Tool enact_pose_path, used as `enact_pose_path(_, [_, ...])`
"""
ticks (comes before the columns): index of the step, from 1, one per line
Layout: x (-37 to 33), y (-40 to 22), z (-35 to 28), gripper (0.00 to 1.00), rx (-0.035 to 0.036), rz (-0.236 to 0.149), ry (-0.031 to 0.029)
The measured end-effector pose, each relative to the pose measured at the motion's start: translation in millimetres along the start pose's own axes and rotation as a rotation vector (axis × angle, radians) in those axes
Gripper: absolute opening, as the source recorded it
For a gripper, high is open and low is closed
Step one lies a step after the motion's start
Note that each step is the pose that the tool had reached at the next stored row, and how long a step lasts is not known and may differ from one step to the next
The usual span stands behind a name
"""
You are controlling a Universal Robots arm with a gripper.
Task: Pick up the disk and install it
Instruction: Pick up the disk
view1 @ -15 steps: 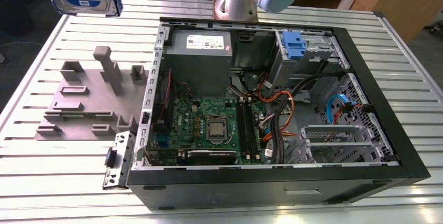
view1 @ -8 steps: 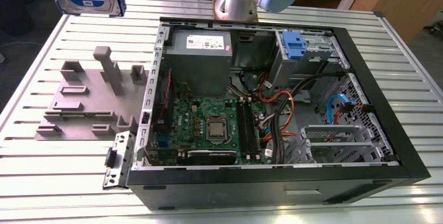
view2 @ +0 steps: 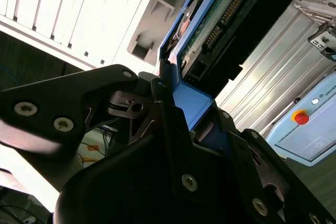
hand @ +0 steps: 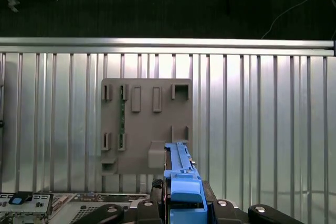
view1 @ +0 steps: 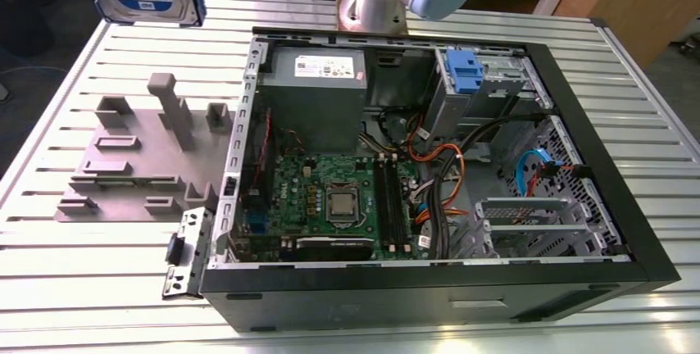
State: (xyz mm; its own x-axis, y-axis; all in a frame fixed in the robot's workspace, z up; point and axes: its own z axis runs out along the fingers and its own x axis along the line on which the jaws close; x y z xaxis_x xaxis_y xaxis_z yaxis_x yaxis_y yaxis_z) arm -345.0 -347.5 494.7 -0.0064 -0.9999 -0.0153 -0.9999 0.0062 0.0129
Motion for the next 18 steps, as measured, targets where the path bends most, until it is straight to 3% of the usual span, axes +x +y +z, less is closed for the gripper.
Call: enact_pose_path(18, [-0.1, -8.3, -0.1, 0.37, -0.0001, 0.0, 0.0001])
